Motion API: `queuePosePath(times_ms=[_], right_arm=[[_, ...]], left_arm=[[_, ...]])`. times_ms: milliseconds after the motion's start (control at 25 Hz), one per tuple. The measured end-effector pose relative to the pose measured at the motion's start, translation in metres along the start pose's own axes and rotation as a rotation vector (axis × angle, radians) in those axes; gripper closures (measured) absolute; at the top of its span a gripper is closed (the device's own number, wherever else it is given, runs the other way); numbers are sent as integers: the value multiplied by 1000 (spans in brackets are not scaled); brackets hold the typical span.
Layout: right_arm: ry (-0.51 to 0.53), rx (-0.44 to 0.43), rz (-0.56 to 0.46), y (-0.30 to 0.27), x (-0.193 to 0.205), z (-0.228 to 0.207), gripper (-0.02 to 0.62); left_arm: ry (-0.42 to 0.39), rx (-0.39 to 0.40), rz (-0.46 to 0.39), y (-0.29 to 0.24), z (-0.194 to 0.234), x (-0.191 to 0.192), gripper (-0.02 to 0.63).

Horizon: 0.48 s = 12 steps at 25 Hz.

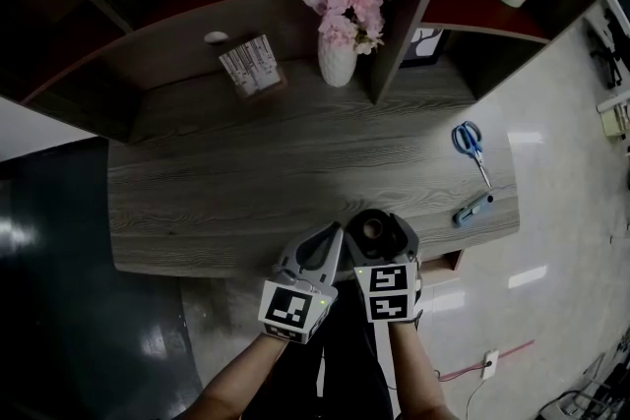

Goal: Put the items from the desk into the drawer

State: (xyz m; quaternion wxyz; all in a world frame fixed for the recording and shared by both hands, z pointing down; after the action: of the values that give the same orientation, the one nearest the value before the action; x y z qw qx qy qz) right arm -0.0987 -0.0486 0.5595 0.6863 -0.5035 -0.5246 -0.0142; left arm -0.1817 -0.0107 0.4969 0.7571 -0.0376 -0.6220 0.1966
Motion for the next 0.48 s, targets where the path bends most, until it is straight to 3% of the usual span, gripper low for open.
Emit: queuePosePath(times_ms=[480], right_arm=[[-51,-5,-40,12,-3,-4,244]], left_arm=[[-3,10,26,6,-8,5,597]])
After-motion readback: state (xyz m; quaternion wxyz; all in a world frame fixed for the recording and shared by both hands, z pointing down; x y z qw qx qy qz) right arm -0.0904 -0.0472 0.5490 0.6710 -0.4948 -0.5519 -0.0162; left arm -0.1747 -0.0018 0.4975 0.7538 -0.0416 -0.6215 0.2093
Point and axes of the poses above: the fingertips, and each gripper's own axes: y backward along the fingers, z to its left, x out of its underside, the point moved 4 cm from there along y, backward along the fingers, and after that the axes turned 5 degrees about -z, right-handed, at the moved point
